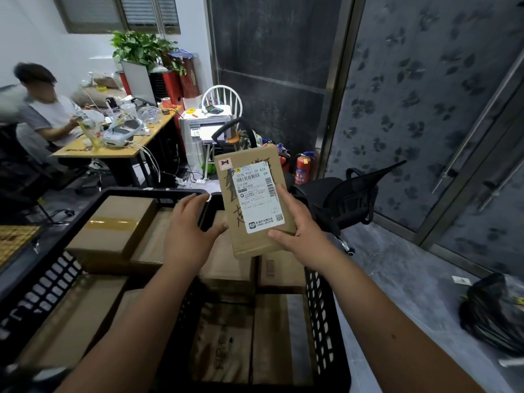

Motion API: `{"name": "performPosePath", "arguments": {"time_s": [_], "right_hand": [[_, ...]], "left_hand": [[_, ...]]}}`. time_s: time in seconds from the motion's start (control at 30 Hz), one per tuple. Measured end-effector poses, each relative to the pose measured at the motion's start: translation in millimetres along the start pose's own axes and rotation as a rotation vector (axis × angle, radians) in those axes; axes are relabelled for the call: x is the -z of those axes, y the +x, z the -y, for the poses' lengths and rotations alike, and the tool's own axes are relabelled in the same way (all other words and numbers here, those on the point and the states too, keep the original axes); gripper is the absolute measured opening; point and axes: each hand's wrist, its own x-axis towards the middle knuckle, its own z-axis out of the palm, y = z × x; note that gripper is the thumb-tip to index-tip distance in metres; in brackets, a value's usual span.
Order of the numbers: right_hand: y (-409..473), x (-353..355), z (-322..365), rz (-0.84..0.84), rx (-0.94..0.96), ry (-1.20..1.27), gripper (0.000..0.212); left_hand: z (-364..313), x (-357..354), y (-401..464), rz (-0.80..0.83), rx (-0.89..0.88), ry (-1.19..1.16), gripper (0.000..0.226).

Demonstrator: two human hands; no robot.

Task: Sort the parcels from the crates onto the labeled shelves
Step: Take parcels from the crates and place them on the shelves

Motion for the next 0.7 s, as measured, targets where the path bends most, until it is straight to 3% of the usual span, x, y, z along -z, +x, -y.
{"name": "performPosePath", "arguments": {"time_s": [0.33,0.5,0.7], "right_hand": [[-13.6,-69.3,62.8,0.068,0.069,-0.05,0.105],[-21.8,-111.7,81.9,0.116,0.123,-0.036,0.104],[-33.7,-145.6,104.2,0.296,0.216,0.075,0.093]], "left_hand": [[38.4,108.6,-31.3,-0.1,-0.011,0.137,0.077],[58.3,151.8,-62.0,-0.163,0.087,0.147,0.071],[61.4,201.4,-109.2,-0.259,0.165,0.226,0.06]]}}
